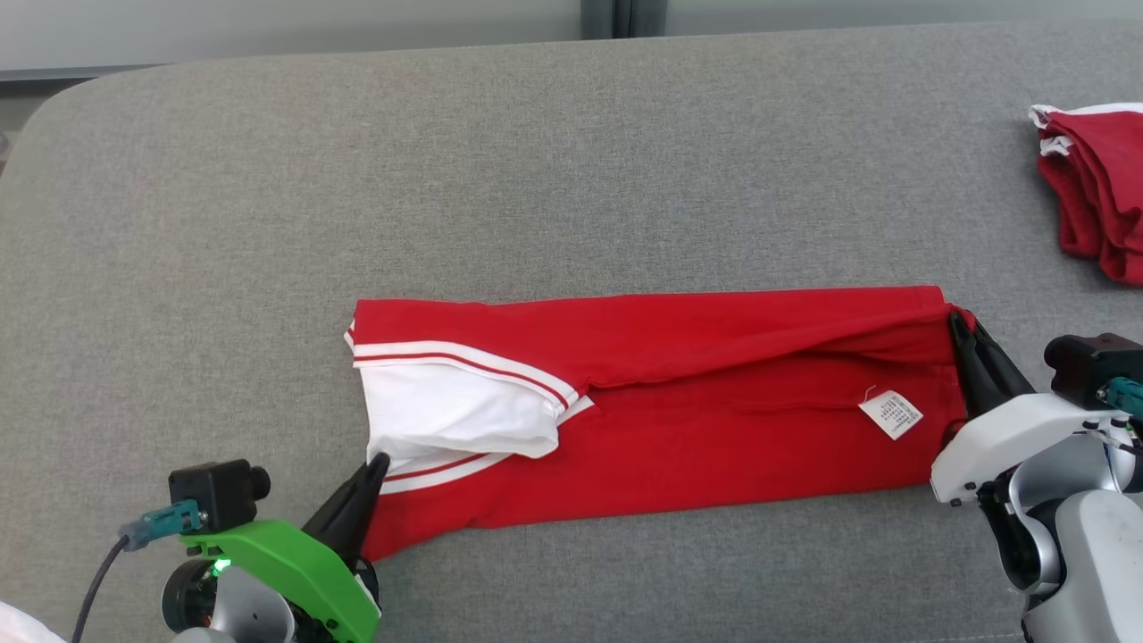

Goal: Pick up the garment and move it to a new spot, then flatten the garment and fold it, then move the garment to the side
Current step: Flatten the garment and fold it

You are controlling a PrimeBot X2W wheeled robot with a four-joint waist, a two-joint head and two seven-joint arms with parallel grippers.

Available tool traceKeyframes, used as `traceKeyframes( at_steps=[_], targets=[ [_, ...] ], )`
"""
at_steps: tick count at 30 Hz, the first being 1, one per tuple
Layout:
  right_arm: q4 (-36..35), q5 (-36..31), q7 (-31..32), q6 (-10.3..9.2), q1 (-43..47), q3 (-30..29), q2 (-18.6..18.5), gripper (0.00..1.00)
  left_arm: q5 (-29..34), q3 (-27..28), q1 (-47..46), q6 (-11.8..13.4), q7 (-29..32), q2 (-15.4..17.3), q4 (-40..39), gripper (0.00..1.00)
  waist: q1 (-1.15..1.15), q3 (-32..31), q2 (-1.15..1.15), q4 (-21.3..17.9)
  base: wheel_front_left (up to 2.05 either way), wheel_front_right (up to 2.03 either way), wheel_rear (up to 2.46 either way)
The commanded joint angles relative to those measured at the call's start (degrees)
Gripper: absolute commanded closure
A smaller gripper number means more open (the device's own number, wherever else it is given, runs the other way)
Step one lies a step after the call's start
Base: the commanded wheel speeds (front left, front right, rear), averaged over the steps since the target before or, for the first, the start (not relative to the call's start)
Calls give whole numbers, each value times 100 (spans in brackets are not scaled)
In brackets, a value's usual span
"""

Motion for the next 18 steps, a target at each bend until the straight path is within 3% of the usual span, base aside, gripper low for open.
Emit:
traceKeyframes(
  at_steps=[1, 5, 6, 7, 8, 18],
  targets=[
    [0, -68, -6, -9, 82, -19, 14, 100, 15, -40, 93, -24, 19, -12, 45, 100, 0, -13, 0, 0, 0, 0, 0],
    [81, -115, -70, -9, 144, -54, 39, 100, 58, -111, 161, -54, 7, -1, 149, 100, 0, -71, 0, -5, 0, 0, 0],
    [94, -120, -79, -9, 165, -72, 52, 81, 93, -120, 176, -47, -31, 7, 169, 100, 0, -93, 0, -4, 0, 0, 0],
    [112, -130, -109, -9, 196, -82, 60, 58, 113, -123, 194, -37, -50, 12, 179, 64, 0, -117, 0, -4, 0, 0, 0],
    [134, -139, -136, -10, 241, -113, 72, 0, 150, -140, 223, -26, -88, 28, 187, 0, 0, -147, 0, -4, 0, 0, 0],
    [35, -207, -221, -9, 663, -533, 262, 0, 343, 110, 512, 289, -511, 136, -215, 0, 0, -461, 0, 57, 0, 0, 0]
  ],
)
